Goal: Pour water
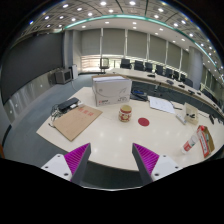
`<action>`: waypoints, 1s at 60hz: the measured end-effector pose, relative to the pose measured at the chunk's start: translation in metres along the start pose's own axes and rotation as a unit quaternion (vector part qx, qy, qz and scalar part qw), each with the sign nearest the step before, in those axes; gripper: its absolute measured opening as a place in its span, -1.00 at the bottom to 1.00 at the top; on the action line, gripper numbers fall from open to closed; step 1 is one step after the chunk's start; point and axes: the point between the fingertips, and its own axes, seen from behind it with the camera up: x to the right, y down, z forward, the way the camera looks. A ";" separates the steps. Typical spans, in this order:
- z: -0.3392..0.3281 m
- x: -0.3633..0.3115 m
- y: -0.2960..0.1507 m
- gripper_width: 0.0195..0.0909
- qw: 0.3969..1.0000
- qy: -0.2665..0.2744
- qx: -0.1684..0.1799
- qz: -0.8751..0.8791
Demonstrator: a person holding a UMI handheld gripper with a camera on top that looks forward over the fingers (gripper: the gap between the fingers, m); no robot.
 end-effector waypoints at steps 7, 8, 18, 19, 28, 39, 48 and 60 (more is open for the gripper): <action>0.003 0.037 0.006 0.86 1.000 0.014 0.007 0.010; 0.002 0.044 0.007 0.86 1.000 0.015 0.007 0.012; -0.002 0.127 0.028 0.86 0.998 0.038 0.013 0.038; -0.002 0.138 0.032 0.86 0.998 0.042 0.013 0.041; 0.000 0.233 0.074 0.86 0.995 0.069 0.004 0.067; 0.010 0.360 0.110 0.88 0.991 0.111 0.028 0.066; 0.044 0.440 0.115 0.87 0.987 0.121 0.058 0.084; 0.112 0.498 0.099 0.86 0.985 0.123 0.094 0.081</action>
